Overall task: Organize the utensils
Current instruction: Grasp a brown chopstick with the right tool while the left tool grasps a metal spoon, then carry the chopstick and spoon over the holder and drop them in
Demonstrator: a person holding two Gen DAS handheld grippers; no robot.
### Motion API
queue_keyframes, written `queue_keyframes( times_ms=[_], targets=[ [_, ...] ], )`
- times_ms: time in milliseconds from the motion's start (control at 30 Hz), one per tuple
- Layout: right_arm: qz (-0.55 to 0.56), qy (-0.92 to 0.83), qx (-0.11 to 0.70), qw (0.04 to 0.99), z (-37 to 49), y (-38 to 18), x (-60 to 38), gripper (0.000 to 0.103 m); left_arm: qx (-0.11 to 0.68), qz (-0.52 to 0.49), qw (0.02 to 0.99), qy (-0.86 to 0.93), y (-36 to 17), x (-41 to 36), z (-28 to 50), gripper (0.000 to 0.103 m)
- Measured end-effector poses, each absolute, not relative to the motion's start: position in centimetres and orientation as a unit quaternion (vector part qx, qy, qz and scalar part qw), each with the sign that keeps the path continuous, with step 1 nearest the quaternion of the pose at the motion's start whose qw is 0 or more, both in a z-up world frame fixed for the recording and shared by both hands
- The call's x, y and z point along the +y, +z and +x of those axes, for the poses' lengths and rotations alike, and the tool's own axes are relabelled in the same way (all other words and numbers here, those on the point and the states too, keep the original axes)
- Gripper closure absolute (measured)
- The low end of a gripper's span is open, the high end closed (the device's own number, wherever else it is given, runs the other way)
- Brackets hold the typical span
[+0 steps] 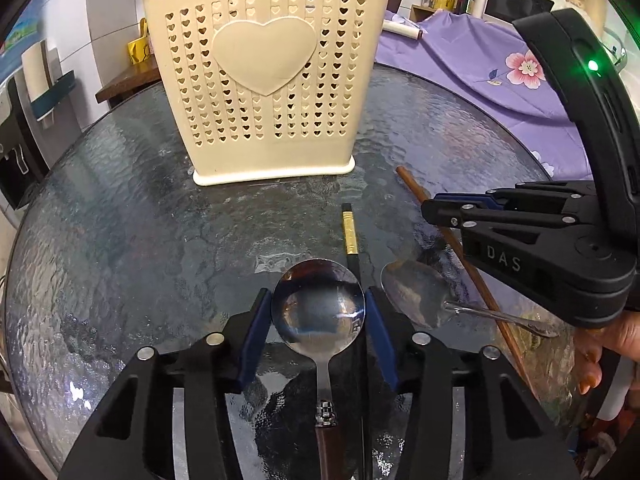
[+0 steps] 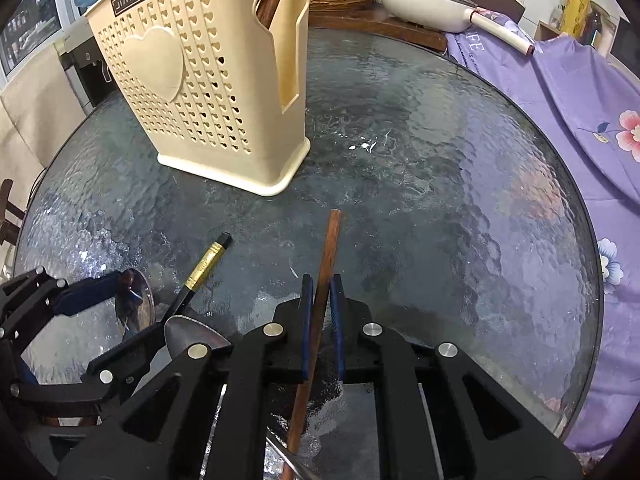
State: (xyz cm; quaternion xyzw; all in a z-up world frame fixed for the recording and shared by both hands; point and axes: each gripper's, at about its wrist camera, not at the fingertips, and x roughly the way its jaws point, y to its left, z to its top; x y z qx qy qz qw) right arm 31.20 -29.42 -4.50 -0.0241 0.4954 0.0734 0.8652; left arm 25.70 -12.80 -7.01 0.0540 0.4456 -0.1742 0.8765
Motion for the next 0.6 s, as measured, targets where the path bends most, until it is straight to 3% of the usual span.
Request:
queue_keyframes(
  times_ms=[333, 600],
  targets=[
    [0.006, 0.071, 0.486, 0.871, 32.0, -3.8, -30.6, 0.095, 0.430, 0.042, 0.884, -0.178, -5.9, -12.0, 25.6, 0.057],
    [0.040, 0.071, 0.426, 0.901, 31.0, -0.5, -32.7, 0.095, 0.401, 0.025, 0.898, -0.181, -3.6, -10.5, 25.2, 0.057]
  ],
)
